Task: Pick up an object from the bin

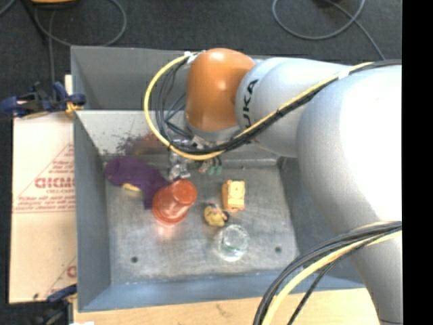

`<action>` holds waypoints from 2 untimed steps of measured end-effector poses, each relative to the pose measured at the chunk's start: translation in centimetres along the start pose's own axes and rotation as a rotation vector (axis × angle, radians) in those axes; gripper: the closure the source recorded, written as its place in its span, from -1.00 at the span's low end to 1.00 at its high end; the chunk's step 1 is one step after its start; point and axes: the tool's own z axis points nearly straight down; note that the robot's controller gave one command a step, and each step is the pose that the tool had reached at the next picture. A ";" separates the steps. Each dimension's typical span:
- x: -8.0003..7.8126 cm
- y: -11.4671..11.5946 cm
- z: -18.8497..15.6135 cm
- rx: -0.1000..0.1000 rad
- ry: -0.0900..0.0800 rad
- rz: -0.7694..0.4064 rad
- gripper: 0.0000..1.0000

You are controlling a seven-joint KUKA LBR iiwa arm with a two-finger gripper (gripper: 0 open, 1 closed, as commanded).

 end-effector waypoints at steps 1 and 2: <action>0.0 0.0 0.0 0.000 -0.001 0.000 -1.00; 0.0 0.0 0.0 0.000 -0.001 0.000 -1.00</action>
Offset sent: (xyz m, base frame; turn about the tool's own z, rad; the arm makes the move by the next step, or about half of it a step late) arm 0.0000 0.0000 0.0000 0.0000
